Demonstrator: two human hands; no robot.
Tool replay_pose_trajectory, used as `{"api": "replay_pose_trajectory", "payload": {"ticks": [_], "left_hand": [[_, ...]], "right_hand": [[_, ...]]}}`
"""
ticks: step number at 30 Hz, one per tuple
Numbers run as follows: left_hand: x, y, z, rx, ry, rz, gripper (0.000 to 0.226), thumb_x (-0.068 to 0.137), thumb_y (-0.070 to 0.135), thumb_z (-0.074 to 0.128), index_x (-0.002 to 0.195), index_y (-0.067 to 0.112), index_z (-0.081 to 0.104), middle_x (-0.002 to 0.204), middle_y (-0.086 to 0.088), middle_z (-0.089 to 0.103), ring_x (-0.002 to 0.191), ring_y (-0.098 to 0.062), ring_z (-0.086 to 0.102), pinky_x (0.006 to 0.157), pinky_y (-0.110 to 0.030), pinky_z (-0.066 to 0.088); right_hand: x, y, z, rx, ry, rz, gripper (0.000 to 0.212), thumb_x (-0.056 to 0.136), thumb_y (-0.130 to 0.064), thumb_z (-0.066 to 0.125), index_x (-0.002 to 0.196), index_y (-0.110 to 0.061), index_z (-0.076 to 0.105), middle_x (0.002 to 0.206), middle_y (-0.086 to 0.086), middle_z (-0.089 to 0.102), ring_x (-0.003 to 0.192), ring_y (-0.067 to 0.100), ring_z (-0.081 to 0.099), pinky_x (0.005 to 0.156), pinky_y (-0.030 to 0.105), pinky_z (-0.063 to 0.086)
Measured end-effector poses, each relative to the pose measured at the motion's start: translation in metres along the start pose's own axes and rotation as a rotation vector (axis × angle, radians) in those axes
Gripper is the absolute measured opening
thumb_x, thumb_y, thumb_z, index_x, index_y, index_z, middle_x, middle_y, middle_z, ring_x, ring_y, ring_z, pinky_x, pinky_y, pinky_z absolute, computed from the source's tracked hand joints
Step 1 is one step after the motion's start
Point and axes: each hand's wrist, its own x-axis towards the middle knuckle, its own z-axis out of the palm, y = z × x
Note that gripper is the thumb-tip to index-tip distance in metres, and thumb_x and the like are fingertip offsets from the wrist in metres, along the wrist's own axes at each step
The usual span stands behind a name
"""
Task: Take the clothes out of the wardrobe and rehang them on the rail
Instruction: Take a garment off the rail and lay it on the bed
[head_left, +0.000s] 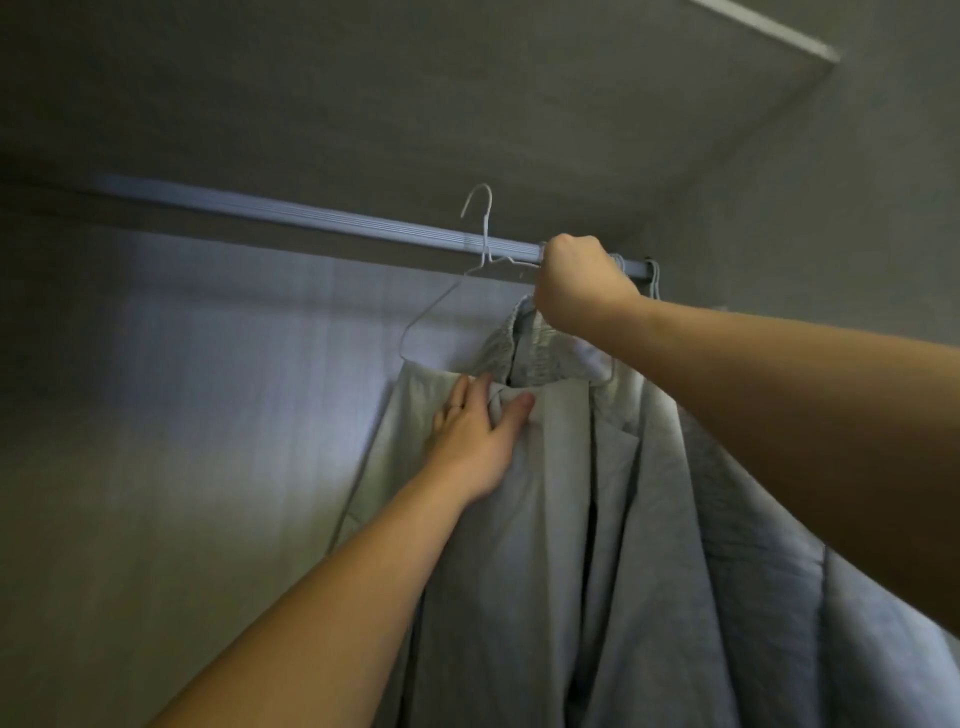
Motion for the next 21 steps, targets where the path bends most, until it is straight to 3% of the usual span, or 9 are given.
{"api": "replay_pose_trajectory", "payload": {"ticks": [3,9,15,18,21], "left_hand": [[0.000,0.007,-0.006,0.036,0.075,0.025,0.071,0.098,0.062,0.036,0.158,0.029,0.016,0.167,0.000,0.006,0.152,-0.027,0.010,0.123,-0.042,0.012],[-0.012,0.035,-0.023,0.110,0.334,0.144,0.079,0.088,0.062,0.028,0.158,0.026,0.020,0.167,-0.004,0.008,0.153,-0.026,0.006,0.122,-0.044,0.008],[-0.038,0.085,-0.023,0.183,0.454,0.274,0.070,0.095,0.054,0.029,0.156,0.020,0.025,0.166,-0.006,0.012,0.152,-0.030,0.010,0.121,-0.048,0.013],[-0.056,0.119,-0.016,0.163,0.481,0.311,0.071,0.093,0.054,0.026,0.155,0.019,0.029,0.165,-0.008,0.019,0.151,-0.031,0.015,0.121,-0.049,0.014],[-0.077,0.159,-0.007,0.087,0.508,0.409,0.062,0.096,0.045,0.036,0.150,0.014,0.040,0.157,-0.010,0.037,0.144,-0.033,0.032,0.117,-0.052,0.024]], "right_hand": [[-0.006,0.006,-0.010,0.024,0.027,-0.008,0.026,0.090,-0.003,0.047,0.067,-0.011,0.038,0.071,0.010,0.043,0.057,0.029,0.040,0.061,0.035,0.036],[-0.047,0.038,-0.043,0.051,0.105,-0.079,0.021,0.090,-0.010,0.043,0.086,0.000,0.062,0.088,0.022,0.065,0.082,0.042,0.058,0.070,0.044,0.051],[-0.111,0.073,-0.105,0.021,0.148,-0.110,0.021,0.096,-0.015,0.045,0.091,-0.008,0.065,0.092,0.014,0.068,0.089,0.036,0.057,0.066,0.031,0.031],[-0.145,0.093,-0.147,-0.004,0.178,-0.124,0.019,0.096,-0.015,0.049,0.093,-0.008,0.066,0.084,0.010,0.068,0.084,0.037,0.058,0.064,0.033,0.032],[-0.183,0.113,-0.194,-0.020,0.194,-0.099,0.018,0.096,-0.018,0.053,0.094,-0.009,0.068,0.069,0.001,0.058,0.074,0.033,0.055,0.062,0.032,0.028]]}}
